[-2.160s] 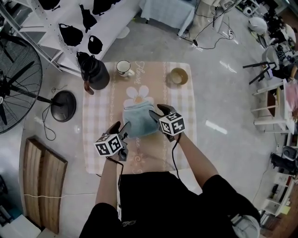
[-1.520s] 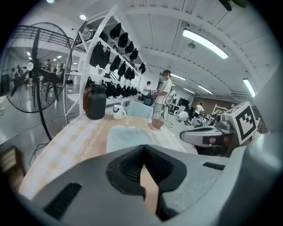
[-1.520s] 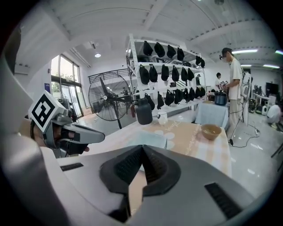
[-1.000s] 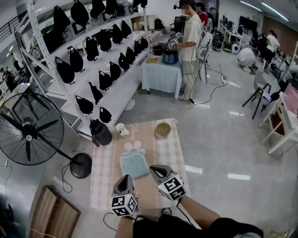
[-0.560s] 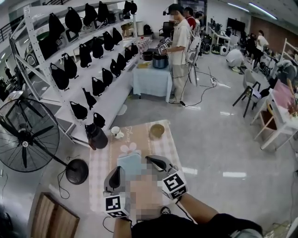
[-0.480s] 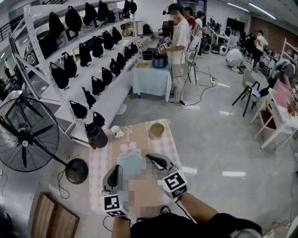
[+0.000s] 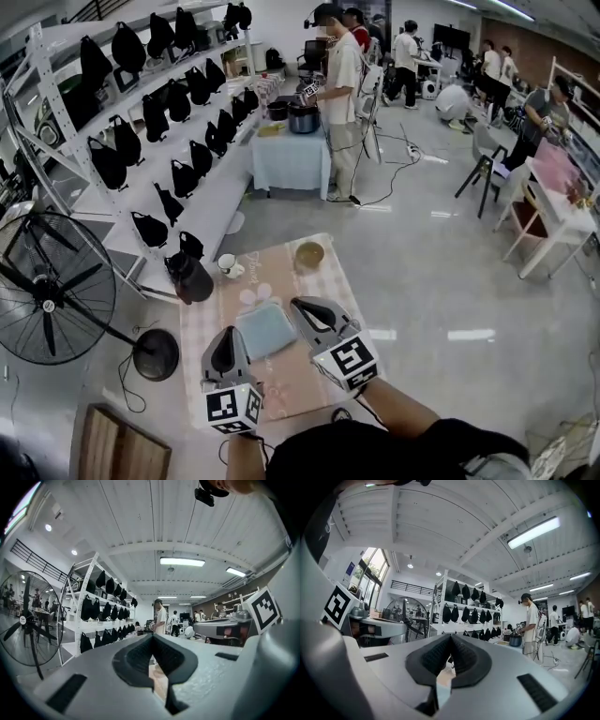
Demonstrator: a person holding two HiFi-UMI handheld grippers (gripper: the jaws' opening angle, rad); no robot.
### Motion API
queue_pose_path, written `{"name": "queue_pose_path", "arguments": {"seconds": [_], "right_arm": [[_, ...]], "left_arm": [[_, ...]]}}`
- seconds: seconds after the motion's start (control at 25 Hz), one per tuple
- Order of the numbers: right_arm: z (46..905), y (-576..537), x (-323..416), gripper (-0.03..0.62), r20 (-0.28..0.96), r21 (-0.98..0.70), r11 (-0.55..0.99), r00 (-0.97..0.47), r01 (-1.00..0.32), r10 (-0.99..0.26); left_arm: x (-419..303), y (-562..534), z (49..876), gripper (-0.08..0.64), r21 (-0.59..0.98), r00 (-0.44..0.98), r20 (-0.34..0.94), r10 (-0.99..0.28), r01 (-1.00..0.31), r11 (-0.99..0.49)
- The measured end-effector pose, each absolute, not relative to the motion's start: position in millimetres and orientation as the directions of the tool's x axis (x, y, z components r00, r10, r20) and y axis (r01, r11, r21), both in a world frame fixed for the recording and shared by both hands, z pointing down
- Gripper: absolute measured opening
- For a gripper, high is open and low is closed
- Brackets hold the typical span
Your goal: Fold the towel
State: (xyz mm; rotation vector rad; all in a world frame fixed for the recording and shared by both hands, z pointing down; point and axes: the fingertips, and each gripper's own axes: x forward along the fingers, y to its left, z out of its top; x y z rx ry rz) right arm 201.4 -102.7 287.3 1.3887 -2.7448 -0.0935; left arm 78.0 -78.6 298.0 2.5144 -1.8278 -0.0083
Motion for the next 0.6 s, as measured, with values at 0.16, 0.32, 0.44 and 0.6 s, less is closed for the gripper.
{"name": "queue_pose_path", "arguments": {"seconds": [0.16,0.32,0.44,0.6], "right_arm": [[288,-97,205,0.002,0.028,0.087,0.576,-0.576,-0.813,-0.817],[291,-96,206,0.000,0.044,0.086,0.568,-0.567,-0.818,-0.823],[294,-93,205,0.000,0.053,0.085,0.563,-0.561,-0.822,-0.826],[296,-93,206,0.000,0.056,0.090,0.560,-0.557,-0.824,-0.828]], "left_arm": [[78,-77,299,0.005,0.035,0.327,0.013,-0.945,-0.945,-0.326],[79,-78,303,0.005,0.047,0.344,0.017,-0.939,-0.938,-0.343],[77,-78,308,0.005,0.056,0.347,0.028,-0.937,-0.937,-0.345],[73,-76,311,0.005,0.060,0.347,0.031,-0.938,-0.937,-0.344]]}}
